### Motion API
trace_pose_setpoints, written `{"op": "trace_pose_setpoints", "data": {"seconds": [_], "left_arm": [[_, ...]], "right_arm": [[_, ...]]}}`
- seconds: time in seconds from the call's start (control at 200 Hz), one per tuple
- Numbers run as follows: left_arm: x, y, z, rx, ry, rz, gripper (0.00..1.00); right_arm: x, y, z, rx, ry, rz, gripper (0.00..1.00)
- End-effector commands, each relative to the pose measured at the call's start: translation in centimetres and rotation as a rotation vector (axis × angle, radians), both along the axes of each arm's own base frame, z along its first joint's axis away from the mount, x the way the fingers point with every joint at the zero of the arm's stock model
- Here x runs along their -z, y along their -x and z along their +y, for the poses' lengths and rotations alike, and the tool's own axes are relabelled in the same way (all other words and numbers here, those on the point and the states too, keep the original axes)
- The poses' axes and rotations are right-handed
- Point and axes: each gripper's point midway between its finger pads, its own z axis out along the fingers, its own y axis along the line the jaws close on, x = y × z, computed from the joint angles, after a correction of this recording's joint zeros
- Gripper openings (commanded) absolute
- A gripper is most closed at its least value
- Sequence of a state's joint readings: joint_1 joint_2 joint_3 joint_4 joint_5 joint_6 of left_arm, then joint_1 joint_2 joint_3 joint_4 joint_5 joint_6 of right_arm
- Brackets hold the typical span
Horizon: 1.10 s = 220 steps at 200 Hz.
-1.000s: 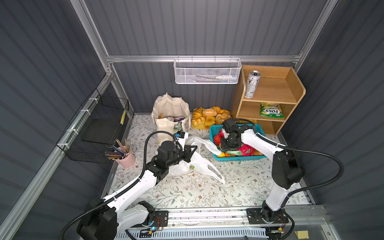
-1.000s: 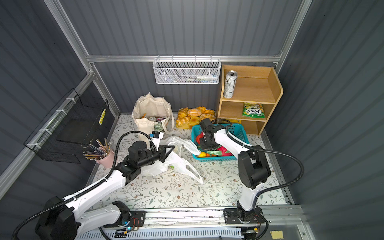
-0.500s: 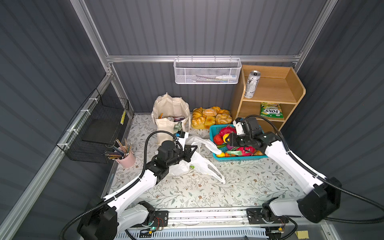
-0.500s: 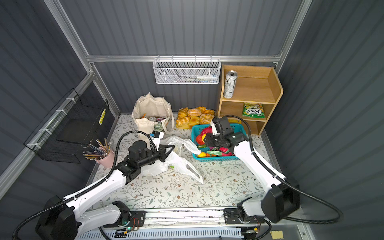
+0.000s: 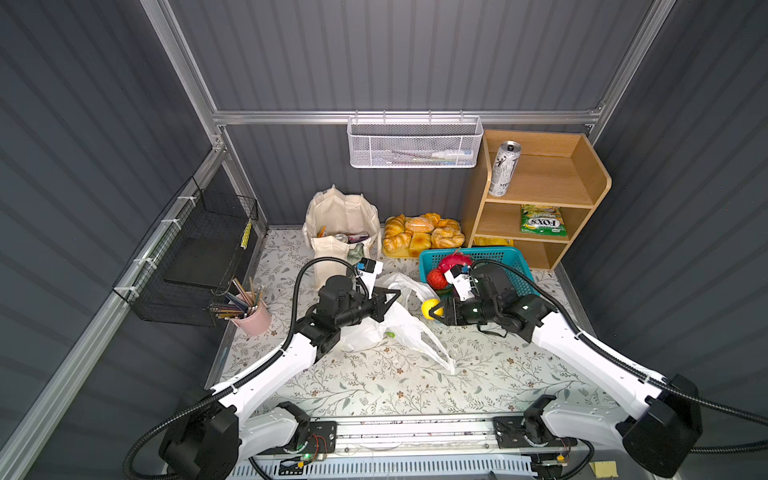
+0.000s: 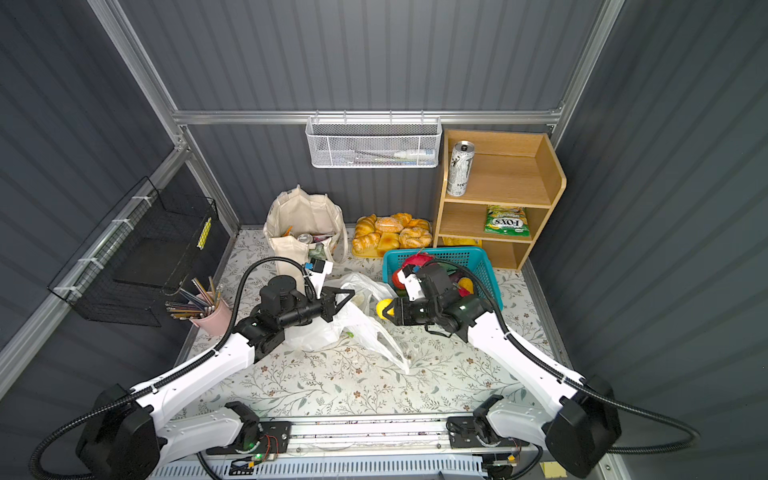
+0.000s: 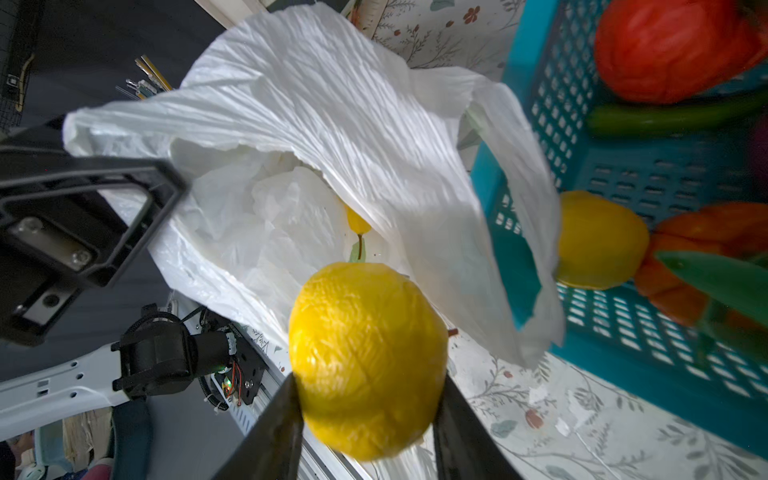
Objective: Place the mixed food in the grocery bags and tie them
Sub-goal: 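Carry the lemon with the right gripper into the bag held by the left gripper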
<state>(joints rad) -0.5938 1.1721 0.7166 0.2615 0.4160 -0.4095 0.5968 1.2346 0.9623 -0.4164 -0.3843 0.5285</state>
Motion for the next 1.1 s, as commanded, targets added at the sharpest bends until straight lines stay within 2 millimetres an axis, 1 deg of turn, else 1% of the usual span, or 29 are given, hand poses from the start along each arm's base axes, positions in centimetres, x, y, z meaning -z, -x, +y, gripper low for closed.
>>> {"op": "trace_pose_setpoints", "data": {"seconds": [0.0,0.04,0.11,0.21,0.305,0.38,0.465,0.605,0.71,0.78,0.82,0.896,0.941,1.096], "left_arm": [[-2.3,0.4,-0.8,0.064,0.045,-0.018,0.0],[-2.5,0.5,-0.9,0.069,0.049,-0.017,0.0],[-2.6,0.4,-1.0,0.07,0.052,-0.013,0.0],[-3.3,0.3,-1.2,0.077,0.063,-0.024,0.0],[-3.6,0.1,-1.5,0.086,0.075,-0.023,0.0],[-3.7,-0.1,-1.8,0.09,0.091,-0.02,0.0],[-4.1,-0.4,-2.2,0.098,0.113,-0.019,0.0],[-4.9,-0.8,-2.8,0.115,0.164,-0.016,0.0],[-5.5,-1.0,-3.2,0.128,0.195,-0.015,0.0],[-5.8,-1.1,-3.3,0.127,0.204,-0.019,0.0],[-5.9,-1.1,-3.2,0.123,0.204,-0.022,0.0],[-6.0,-1.1,-3.1,0.115,0.206,-0.028,0.0],[-5.9,-1.1,-3.0,0.112,0.205,-0.026,0.0],[-5.8,-1.4,-2.3,0.057,0.204,-0.035,0.0]], "right_arm": [[-1.4,-2.2,2.2,-0.003,-0.077,-0.037,0.33],[-1.3,-2.7,2.6,-0.004,-0.076,-0.031,0.33],[-1.2,-3.0,3.5,-0.02,-0.08,-0.03,0.33],[-0.7,-2.9,4.5,-0.037,-0.089,-0.02,0.33],[-0.6,-2.7,5.7,-0.061,-0.123,-0.026,0.34],[-0.2,-2.5,6.6,-0.079,-0.162,-0.025,0.35],[1.2,-2.8,7.3,-0.07,-0.196,-0.005,0.36],[3.0,-4.3,8.9,-0.068,-0.199,0.024,0.37],[3.8,-5.4,10.2,-0.079,-0.212,0.035,0.42],[3.7,-5.8,10.6,-0.089,-0.211,0.033,0.48],[3.5,-5.9,10.8,-0.092,-0.21,0.027,0.49],[3.0,-6.0,10.6,-0.096,-0.197,0.01,0.54],[2.7,-6.0,10.4,-0.101,-0.191,0.001,0.59],[2.2,-5.8,9.2,-0.094,-0.16,-0.013,0.73]]}}
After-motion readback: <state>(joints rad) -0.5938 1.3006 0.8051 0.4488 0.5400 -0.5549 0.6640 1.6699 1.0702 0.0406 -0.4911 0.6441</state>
